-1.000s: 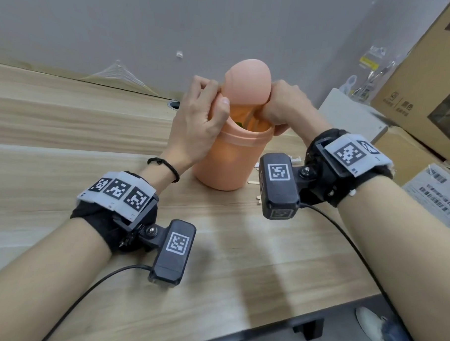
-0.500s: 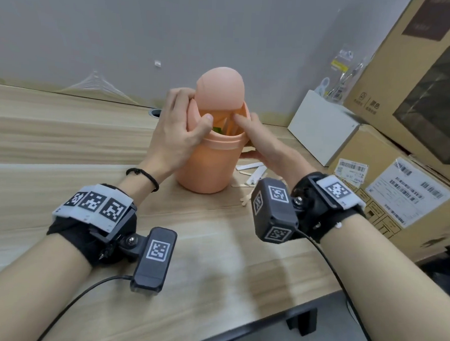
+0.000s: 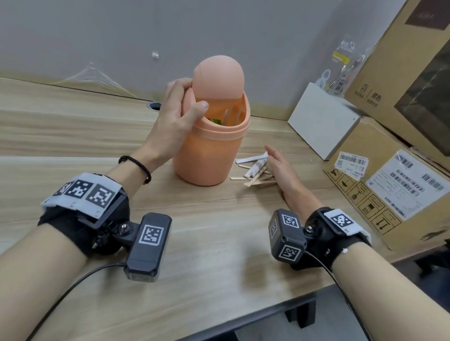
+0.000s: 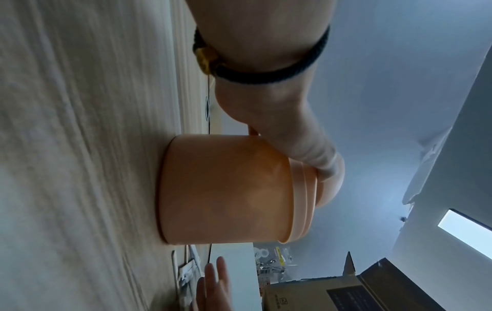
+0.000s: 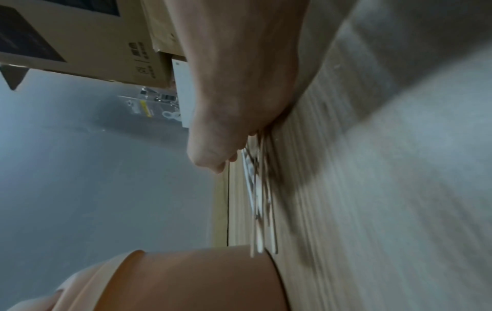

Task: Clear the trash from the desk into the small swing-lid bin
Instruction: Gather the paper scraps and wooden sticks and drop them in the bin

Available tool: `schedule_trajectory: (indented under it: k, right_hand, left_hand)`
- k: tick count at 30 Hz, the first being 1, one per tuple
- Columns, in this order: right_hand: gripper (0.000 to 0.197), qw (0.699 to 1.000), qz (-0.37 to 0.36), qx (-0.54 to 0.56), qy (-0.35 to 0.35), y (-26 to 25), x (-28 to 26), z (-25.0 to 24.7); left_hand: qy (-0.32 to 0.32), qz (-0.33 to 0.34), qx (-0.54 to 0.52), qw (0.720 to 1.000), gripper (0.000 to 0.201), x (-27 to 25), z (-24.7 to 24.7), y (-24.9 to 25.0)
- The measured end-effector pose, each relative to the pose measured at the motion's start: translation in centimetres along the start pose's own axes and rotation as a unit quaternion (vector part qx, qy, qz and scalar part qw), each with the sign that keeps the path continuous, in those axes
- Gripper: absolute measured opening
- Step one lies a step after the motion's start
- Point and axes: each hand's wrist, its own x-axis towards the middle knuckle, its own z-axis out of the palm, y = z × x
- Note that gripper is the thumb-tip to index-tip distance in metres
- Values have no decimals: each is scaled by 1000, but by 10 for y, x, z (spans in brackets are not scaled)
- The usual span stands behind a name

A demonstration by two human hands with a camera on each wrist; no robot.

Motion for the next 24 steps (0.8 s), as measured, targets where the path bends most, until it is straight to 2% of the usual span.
schedule_trajectory:
  k: [6, 9, 11, 13, 16, 20, 24]
  right_hand:
    - [67, 1000, -1, 4, 4, 0, 1, -7]
    - [62, 995, -49, -82, -24, -1, -1, -19]
    - [54, 967, -123, -214, -62, -4, -4, -26]
    - [50, 919, -188, -325, -124, -5, -6, -28]
    - [48, 865, -214, -416, -184, -1, -8, -26]
    - [25, 843, -249, -451, -153, -5, -6, -19]
    - [18, 853, -247, -435, -149, -5, -2, -16]
  left_hand:
    - [-6, -17, -22, 1000, 38, -1, 0, 1]
    - [-3, -17, -23, 1000, 39, -1, 1, 0]
    - [0, -17, -22, 1000, 40, 0, 2, 0]
    - [2, -16, -19, 1000, 41, 0, 3, 0]
    - [2, -14, -18, 1000, 41, 1, 2, -1]
    - [5, -14, -16, 1000, 43, 0, 3, 0]
    - [3, -12, -15, 1000, 41, 0, 3, 0]
